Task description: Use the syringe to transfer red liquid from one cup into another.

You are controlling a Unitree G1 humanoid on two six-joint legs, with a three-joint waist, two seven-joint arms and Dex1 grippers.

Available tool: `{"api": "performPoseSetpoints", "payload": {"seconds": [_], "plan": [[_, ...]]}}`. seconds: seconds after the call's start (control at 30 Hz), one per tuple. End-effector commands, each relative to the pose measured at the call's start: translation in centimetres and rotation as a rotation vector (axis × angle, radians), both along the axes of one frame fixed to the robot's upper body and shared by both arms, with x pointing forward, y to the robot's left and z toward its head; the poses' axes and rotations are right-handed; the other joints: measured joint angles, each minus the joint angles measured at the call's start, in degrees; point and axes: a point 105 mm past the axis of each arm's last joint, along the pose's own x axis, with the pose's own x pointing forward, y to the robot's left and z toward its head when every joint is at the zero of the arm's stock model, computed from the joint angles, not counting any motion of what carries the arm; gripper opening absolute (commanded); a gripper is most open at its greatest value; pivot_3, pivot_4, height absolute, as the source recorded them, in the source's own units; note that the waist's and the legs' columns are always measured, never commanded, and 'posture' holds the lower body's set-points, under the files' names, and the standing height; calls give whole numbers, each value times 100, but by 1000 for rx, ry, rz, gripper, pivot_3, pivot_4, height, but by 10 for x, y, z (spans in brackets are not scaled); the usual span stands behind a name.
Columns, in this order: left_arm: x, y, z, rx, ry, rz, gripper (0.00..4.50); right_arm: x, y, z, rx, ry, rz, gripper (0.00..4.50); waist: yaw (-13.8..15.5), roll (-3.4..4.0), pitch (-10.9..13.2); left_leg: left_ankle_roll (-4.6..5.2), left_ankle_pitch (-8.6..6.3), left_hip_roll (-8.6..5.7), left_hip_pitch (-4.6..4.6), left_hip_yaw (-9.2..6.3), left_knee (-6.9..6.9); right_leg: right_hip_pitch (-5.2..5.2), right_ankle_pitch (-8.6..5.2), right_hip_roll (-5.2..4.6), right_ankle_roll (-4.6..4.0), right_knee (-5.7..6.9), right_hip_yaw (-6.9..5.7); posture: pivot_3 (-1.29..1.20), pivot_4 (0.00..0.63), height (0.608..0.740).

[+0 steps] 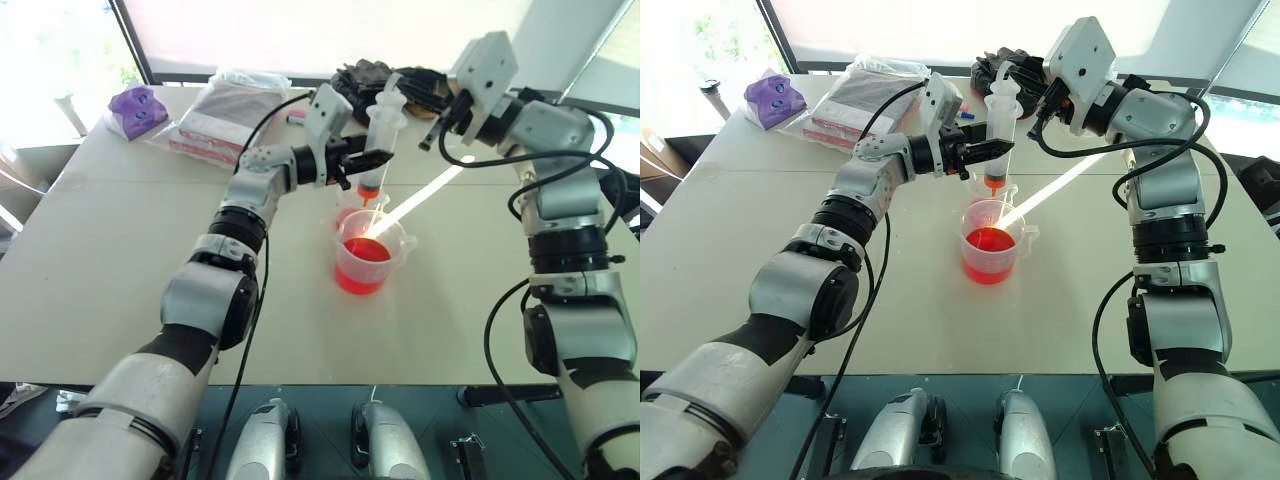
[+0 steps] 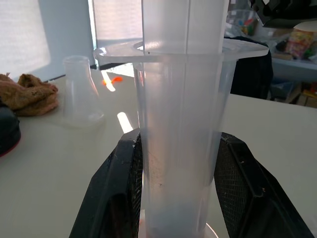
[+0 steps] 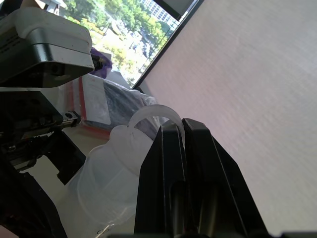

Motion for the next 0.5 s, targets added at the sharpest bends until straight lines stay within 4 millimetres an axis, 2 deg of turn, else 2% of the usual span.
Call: {"api": "performPoseSetpoints", "payload": {"seconds": [0.03,0.23,0.5], "plan": [[-2,12,61,-146,-123,26,1563,-5,11,-14,-31,23,55,44,1,0,0,0,0,0,0,0,0,0,0,0,0,0,0,0,150,740],[-1,14,57,-136,-113,30,1563,-3,11,-22,-18,43,46,44,0,0,0,0,0,0,0,0,0,0,0,0,0,0,0,0,150,740],[1,19,63,-147,-118,47,1563,-1,9,-28,-7,62,36,44,-78,0,0,-3,2,1,0,-3,-1,1,0,2,0,2,-2,0,150,740]]}}
